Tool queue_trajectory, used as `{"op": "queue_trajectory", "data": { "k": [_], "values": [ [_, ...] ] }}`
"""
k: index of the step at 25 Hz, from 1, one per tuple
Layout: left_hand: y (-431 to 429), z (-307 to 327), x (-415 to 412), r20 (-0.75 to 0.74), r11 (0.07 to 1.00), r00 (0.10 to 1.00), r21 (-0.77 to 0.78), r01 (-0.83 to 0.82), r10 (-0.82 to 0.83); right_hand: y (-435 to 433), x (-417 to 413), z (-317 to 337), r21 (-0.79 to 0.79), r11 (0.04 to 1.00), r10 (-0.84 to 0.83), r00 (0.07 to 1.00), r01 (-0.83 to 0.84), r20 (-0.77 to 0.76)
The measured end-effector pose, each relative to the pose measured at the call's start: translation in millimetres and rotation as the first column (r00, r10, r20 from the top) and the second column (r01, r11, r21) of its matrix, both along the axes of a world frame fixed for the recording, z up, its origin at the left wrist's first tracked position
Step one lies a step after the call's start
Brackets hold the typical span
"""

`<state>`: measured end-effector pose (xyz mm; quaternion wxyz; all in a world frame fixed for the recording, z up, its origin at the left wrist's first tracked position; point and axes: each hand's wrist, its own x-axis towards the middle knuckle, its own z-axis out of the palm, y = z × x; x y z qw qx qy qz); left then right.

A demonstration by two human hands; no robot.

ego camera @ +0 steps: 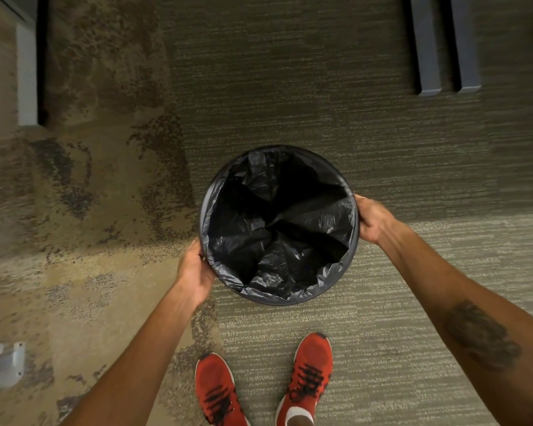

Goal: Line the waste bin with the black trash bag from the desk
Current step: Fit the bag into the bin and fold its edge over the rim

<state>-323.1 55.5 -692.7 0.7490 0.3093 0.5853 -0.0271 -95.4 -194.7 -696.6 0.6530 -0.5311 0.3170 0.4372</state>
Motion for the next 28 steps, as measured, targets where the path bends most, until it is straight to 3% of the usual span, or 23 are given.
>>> {"op": "queue_trajectory", "data": {
  "k": [4, 7, 10, 17, 20, 24, 28],
  "values": [
    [10, 1, 3, 0.019, 1.000, 0.999, -0.012, 0.028, -0.028, 2, 6, -1, -0.084, 0.991, 0.104, 0.995, -0.103, 0.006],
    [12, 0, 5, 0.017, 0.999, 0.999, -0.016, 0.031, -0.030, -2, 2, 2, -0.001, 0.994, 0.111, 0.994, -0.111, 0.000],
    [4, 3, -3, 0.040, 0.999, 0.999, -0.052, -0.016, 0.018, -16, -9, 4, 0.152, 0.985, 0.091, 0.994, -0.082, -0.055],
    [-55, -5, -62, 0.047, 0.976, 0.996, -0.209, -0.063, 0.074, -47, -64, -7, 0.196, 0.972, -0.111, 0.988, 0.131, -0.107],
    [-73, -3, -70, 0.068, 0.962, 0.991, -0.256, -0.091, 0.111, -41, -85, -11, 0.107, 0.979, -0.162, 0.979, 0.176, -0.124],
    [-75, -11, -57, -0.018, 0.969, 0.982, -0.161, -0.187, 0.187, -21, -84, -20, -0.066, 0.971, -0.234, 0.968, 0.229, -0.094],
    [-71, -15, -42, -0.098, 0.975, 0.980, -0.119, -0.187, 0.175, -14, -82, -23, -0.120, 0.961, -0.262, 0.961, 0.251, -0.087]
  ]
}}
